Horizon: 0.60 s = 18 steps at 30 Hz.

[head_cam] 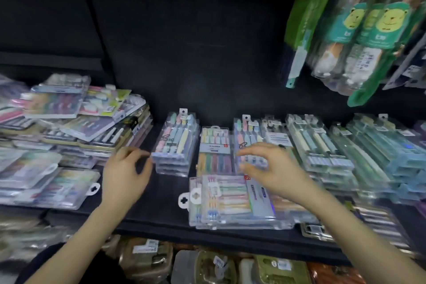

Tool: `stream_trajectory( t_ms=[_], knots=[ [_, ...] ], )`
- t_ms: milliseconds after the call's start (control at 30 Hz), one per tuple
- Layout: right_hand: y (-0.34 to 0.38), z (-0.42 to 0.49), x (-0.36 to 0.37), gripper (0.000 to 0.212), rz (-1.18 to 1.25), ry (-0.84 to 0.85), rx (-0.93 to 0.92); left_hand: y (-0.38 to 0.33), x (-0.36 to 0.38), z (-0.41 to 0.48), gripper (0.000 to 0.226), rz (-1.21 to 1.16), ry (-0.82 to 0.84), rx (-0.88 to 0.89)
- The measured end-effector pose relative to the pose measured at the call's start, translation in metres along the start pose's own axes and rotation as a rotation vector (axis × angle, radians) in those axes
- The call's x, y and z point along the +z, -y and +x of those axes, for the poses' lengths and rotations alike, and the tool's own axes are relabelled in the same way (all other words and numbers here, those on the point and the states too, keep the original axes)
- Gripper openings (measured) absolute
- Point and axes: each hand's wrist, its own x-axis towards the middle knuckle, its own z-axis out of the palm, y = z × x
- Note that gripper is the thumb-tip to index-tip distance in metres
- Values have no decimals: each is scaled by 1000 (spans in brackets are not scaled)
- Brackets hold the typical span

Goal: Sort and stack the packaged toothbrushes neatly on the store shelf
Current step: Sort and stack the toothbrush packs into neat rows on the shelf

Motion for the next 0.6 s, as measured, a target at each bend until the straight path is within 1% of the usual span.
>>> stream_trajectory(
  t_ms=[67, 100, 167, 233, 300, 400, 500, 600],
  knots=[
    [10, 28, 18, 32, -108, 69, -26, 27, -5, 9, 10, 37, -45, -50],
    [14, 40, 25, 33, -121, 103, -32, 38, -6, 13, 12, 58, -59, -53],
    [21, 63, 38, 34, -104, 166, -27, 53, -9, 20, 26, 105, -68, -24],
    [28, 82, 50, 36, -78, 194, -26, 60, -11, 24, 38, 130, -108, 5],
    [38, 98, 62, 39, -64, 184, -41, 66, -14, 26, 41, 150, -163, -8],
    [57, 114, 83, 40, -69, 136, -97, 83, -20, 26, 38, 153, -220, -127],
    [88, 127, 103, 40, 45, 90, -119, 102, -28, 32, 39, 92, -245, -211],
    [120, 148, 128, 47, 187, 70, -64, 115, -38, 49, 41, 109, -296, -205]
  ],
)
